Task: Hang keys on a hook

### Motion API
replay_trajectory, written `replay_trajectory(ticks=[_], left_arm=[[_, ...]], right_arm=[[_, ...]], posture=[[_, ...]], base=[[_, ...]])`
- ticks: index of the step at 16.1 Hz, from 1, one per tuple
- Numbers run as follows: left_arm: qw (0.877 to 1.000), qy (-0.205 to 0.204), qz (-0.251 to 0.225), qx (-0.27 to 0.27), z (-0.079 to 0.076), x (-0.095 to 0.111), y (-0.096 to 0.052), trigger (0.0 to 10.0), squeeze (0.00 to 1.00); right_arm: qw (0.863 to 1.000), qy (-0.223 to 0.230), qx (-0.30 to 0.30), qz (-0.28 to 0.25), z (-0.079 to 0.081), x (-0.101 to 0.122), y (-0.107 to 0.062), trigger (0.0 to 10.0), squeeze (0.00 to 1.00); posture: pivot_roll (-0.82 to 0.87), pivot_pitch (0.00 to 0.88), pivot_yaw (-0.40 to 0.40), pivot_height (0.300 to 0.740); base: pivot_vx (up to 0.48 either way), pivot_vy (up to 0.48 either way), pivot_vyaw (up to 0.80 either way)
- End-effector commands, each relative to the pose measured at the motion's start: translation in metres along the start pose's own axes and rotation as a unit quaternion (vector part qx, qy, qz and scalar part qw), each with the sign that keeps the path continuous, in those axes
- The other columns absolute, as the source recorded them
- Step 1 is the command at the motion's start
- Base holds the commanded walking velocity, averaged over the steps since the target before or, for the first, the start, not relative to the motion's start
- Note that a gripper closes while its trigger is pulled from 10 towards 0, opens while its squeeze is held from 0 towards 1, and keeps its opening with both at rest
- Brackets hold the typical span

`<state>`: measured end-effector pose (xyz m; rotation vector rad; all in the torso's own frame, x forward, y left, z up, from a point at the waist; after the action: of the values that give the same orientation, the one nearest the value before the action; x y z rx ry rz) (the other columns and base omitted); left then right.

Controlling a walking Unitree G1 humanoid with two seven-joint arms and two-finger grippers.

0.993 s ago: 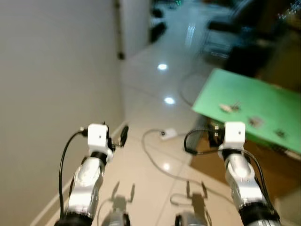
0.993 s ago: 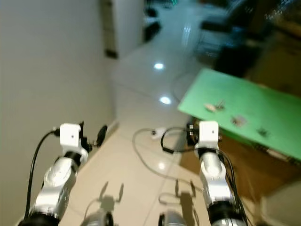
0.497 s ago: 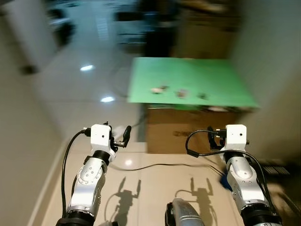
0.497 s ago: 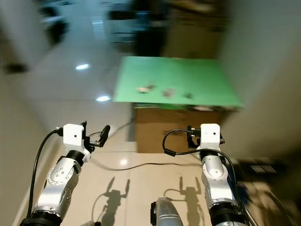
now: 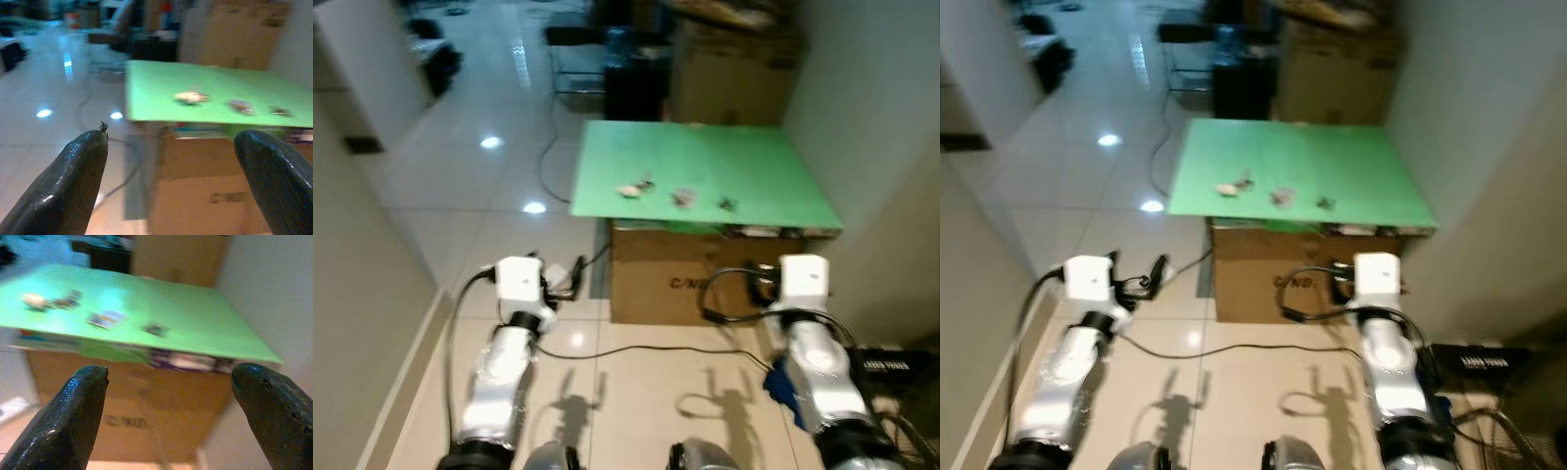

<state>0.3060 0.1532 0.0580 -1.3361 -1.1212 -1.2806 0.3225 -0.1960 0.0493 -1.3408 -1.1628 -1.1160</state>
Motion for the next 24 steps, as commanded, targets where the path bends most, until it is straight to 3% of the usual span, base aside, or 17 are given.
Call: replay_trajectory(ticks=[1,5,15,17,21,23,24], left_arm=[[1.000,0.001,-0.013,-0.012,-0.008,0.007,0.004,10.0,0.00],[0.999,0.011,-0.013,-0.028,-0.013,0.006,0.004,10.0,0.00],[0.997,0.008,-0.013,-0.076,-0.029,0.007,0.005,10.0,0.00],[0.995,0.036,0.004,-0.097,-0.038,0.002,0.008,10.0,0.00],[0.994,0.024,0.042,-0.102,-0.037,-0.007,0.021,10.0,0.00],[0.988,0.031,0.106,-0.107,-0.044,-0.024,0.037,10.0,0.00],[0.988,0.031,0.106,-0.107,-0.044,-0.024,0.037,10.0,0.00]], right_arm=[[1.000,-0.004,-0.011,-0.003,-0.010,0.002,-0.001,10.0,0.00],[1.000,-0.007,-0.015,0.000,-0.012,-0.001,-0.003,10.0,0.00],[1.000,-0.008,-0.026,0.001,-0.015,-0.004,-0.007,10.0,0.00],[0.999,-0.024,-0.026,0.012,-0.015,-0.007,-0.007,10.0,0.00],[0.999,-0.010,-0.029,0.015,-0.017,-0.010,-0.010,10.0,0.00],[1.000,-0.009,-0.024,0.016,-0.014,-0.011,-0.010,10.0,0.00],[1.000,-0.009,-0.024,0.016,-0.014,-0.011,-0.010,10.0,0.00]], posture=[[-0.10,0.000,-0.004,0.698],[-0.11,0.000,0.001,0.737],[-0.12,0.000,0.018,0.740],[-0.13,0.000,0.022,0.740],[-0.14,0.000,0.028,0.740],[-0.15,0.000,0.023,0.740],[-0.15,0.000,0.023,0.740]], base=[[0.469,0.000,0.00],[0.471,0.000,0.00],[0.471,0.000,0.00],[0.232,0.000,0.00],[0.000,0.000,-0.73],[0.000,0.000,-0.73],[0.000,0.000,-0.73]])
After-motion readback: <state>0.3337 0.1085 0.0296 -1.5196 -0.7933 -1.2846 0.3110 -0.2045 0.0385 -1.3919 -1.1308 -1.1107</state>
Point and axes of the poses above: a point about 5 cm out from each wrist's last joint towards the gripper, its own y axis pointing out of the wrist towards the gripper, its own x axis along the axis of the wrist's last joint, z = x × y, the point moved 3 cm from there along y, pointing out of the wrist towards the gripper, and after that the axes turned 3 degrees about y, right-handed, at the moved point
